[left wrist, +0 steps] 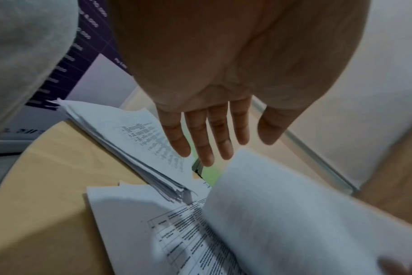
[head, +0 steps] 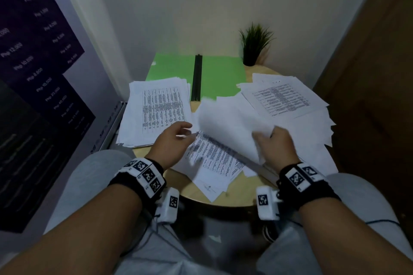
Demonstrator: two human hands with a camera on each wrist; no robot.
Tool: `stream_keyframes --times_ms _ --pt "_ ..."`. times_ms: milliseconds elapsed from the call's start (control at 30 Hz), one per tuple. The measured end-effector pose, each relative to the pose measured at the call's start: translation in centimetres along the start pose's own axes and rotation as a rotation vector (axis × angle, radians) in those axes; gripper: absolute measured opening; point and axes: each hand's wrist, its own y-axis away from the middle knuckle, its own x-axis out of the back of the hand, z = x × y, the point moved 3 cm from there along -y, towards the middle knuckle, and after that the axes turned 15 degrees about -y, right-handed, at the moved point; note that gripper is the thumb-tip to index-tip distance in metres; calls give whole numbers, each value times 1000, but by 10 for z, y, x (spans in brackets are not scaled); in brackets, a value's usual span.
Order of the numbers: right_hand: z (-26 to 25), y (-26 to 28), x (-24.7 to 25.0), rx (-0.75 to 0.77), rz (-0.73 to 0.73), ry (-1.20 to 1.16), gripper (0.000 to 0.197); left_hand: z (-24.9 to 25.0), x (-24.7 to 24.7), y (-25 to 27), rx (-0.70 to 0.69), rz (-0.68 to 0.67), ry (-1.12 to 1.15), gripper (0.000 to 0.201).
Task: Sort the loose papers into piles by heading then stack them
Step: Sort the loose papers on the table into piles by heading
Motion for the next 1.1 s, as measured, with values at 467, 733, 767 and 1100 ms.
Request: stream_keyframes --times_ms 467,733,767,1100 --pt "-51 31 -68 -165 -416 -905 25 25 -21 -2 -222 176 41 48" --pt "59 40 -79 47 -723 800 87 -24 39 -25 197 502 244 19" --pt "66 44 -84 71 -776 897 96 -26 43 -26 222 524 273 17" --pt "60 54 -90 241 -664 1017 39 -29 66 -17 261 602 307 15"
